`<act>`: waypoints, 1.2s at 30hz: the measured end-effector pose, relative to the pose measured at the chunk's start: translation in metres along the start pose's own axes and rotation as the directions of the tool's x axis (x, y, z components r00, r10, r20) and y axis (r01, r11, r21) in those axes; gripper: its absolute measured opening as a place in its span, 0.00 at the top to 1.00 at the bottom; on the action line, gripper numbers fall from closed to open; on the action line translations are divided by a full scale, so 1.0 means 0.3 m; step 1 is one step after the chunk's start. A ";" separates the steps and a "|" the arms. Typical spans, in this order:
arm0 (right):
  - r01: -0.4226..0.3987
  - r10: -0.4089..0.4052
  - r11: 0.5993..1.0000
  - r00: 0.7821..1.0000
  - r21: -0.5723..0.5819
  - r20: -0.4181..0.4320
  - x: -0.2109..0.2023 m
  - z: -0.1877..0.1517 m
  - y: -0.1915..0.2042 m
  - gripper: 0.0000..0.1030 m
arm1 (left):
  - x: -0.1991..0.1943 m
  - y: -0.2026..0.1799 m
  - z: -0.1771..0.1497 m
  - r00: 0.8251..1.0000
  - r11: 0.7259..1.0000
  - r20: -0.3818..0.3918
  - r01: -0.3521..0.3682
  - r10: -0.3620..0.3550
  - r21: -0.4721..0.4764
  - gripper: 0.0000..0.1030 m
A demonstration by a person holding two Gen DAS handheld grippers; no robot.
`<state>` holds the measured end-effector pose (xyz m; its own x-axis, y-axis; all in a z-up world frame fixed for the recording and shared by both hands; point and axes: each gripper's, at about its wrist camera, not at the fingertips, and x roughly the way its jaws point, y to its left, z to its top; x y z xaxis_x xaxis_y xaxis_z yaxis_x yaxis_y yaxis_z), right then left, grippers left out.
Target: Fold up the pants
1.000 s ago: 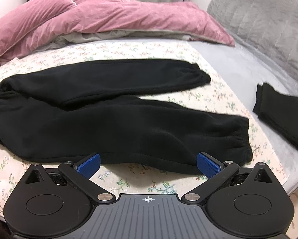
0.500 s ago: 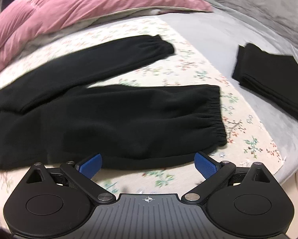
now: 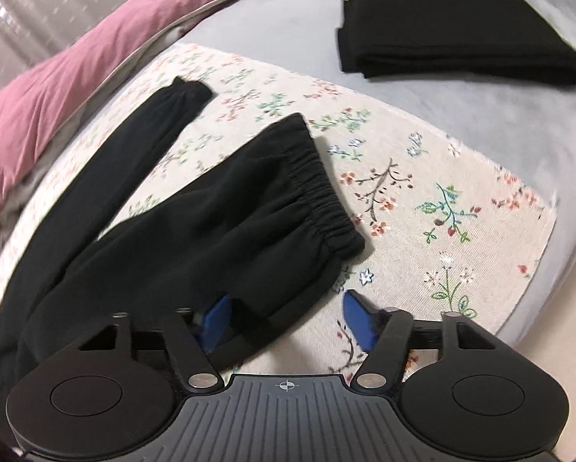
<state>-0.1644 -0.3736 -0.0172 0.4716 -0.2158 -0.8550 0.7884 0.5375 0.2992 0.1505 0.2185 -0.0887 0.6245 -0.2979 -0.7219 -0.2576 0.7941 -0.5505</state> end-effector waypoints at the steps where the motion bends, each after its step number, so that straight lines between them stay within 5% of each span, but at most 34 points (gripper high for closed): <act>1: 0.005 -0.005 1.000 1.000 0.004 0.016 0.008 0.002 -0.003 0.58 | 0.012 0.011 0.005 1.000 1.000 -0.006 0.003 -0.003 -0.025 0.56; 3: 0.020 -0.020 1.000 0.999 0.009 0.044 0.022 0.009 -0.002 0.78 | 0.010 0.034 0.005 1.000 0.997 -0.014 0.015 -0.017 -0.077 0.72; 6: 0.050 -0.050 0.999 0.997 -0.004 0.052 0.019 0.021 0.008 0.96 | -0.054 0.015 -0.004 0.998 0.999 0.058 -0.002 0.004 -0.045 0.73; 10: 0.100 -0.094 0.993 0.990 -0.054 0.104 -0.041 0.035 0.009 0.97 | -0.166 -0.001 -0.020 0.989 0.999 0.142 -0.040 0.037 0.016 0.74; 23: 0.129 -0.121 0.985 0.990 -0.119 0.071 -0.128 0.036 -0.046 0.98 | -0.370 0.079 -0.145 0.975 0.985 0.181 -0.150 0.132 0.086 0.74; 32: 0.209 -0.204 0.960 0.978 -0.184 0.047 -0.066 -0.008 -0.049 0.98 | -0.219 0.167 -0.193 0.968 0.961 0.047 -0.250 0.246 0.117 0.73; 35: 0.217 -0.212 0.954 0.976 -0.206 0.049 -0.056 -0.019 -0.042 0.93 | -0.222 0.115 -0.190 0.956 0.935 0.070 -0.293 0.284 0.201 0.60; 36: 0.211 -0.203 0.954 0.978 -0.213 0.057 -0.066 -0.017 -0.038 0.87 | -0.232 0.089 -0.189 0.947 0.917 0.094 -0.320 0.306 0.240 0.44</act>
<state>-0.1848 -0.3713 -0.0056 0.3232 -0.3663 -0.8726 0.7677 0.6406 0.0154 0.0583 0.2305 -0.0769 0.5820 0.0104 -0.8131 -0.2592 0.9501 -0.1733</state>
